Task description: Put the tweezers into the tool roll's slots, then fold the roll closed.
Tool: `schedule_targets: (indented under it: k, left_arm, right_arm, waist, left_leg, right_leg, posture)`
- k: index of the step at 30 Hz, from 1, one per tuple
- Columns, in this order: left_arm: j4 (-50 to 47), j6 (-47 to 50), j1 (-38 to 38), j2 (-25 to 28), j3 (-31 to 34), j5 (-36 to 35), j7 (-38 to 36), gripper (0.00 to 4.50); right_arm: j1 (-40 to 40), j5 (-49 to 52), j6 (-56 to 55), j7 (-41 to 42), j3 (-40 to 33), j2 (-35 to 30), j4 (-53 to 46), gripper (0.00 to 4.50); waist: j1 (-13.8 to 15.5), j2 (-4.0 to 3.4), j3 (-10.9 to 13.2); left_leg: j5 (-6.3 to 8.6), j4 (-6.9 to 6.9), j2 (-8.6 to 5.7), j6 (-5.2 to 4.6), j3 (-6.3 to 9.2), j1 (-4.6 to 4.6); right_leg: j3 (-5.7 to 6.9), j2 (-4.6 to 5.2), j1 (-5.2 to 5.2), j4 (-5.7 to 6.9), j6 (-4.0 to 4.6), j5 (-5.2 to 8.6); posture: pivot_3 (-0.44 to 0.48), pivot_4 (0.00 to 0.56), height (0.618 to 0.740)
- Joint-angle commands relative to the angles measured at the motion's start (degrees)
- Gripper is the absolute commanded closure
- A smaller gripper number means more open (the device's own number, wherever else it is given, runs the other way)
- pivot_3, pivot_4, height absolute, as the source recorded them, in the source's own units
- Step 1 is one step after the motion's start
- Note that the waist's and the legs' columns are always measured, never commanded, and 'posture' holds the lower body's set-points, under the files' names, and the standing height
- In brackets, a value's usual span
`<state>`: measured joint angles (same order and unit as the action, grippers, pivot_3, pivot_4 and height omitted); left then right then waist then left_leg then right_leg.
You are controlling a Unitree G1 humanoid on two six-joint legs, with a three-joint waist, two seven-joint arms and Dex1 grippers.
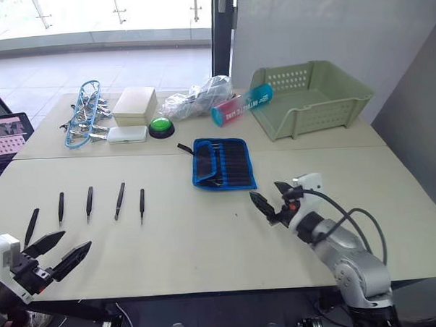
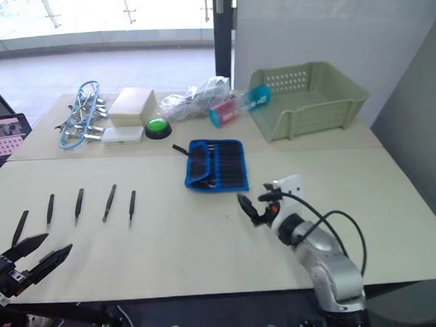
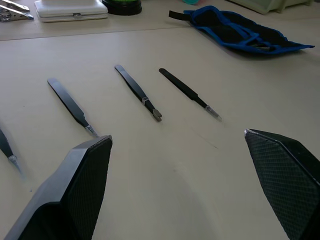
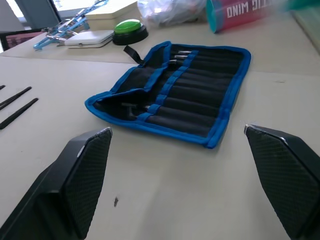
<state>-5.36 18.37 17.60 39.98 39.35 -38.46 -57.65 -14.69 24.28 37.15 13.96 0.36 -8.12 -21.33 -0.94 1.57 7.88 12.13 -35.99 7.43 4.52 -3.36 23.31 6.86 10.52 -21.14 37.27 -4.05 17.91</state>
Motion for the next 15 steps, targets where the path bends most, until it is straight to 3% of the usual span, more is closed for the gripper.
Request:
schedule_targets:
  k: [1, 9, 15]
  left_arm:
    - [-2.5, -0.3, -1.2, 0.8, -1.8, -0.5, -1.3, 0.01]
    - [-5.5, 0.5, -2.5, 0.7, -5.4, -0.8, -2.0, 0.01]
    - [-5.0, 0.0, -3.8, 0.5, -6.4, -0.2, -1.4, 0.01]
  right_arm:
    - [-5.8, 0.2, 3.3, -5.2, 3.4, 6.8, 2.4, 0.00]
    - [-15.9, -3.0, 3.7, -11.2, 3.9, 16.0, 16.9, 0.00]
    - [-21.9, -2.6, 0.1, -12.3, 1.8, 18.5, 27.3, 0.00]
  waist:
    - [-0.3, -0.01, 0.0]
    - [-0.1, -0.01, 0.0]
    - [-0.3, -0.02, 0.0]
  left_leg:
    - [-0.01, 0.00, 0.04, 0.02, 0.00, -0.02]
    - [-0.01, 0.00, 0.06, 0.04, 0.00, 0.01]
    - [-0.01, 0.01, 0.07, 0.04, 0.00, 0.01]
  right_leg:
    - [0.00, -0.03, -0.03, 0.08, 0.01, 0.00]
    - [0.02, -0.03, -0.17, 0.32, 0.01, 0.01]
    - [0.02, -0.04, -0.19, 0.35, 0.02, 0.01]
  posture:
    - [0.000, 0.150, 0.722]
    - [0.000, 0.150, 0.722]
    - [0.000, 0.150, 0.722]
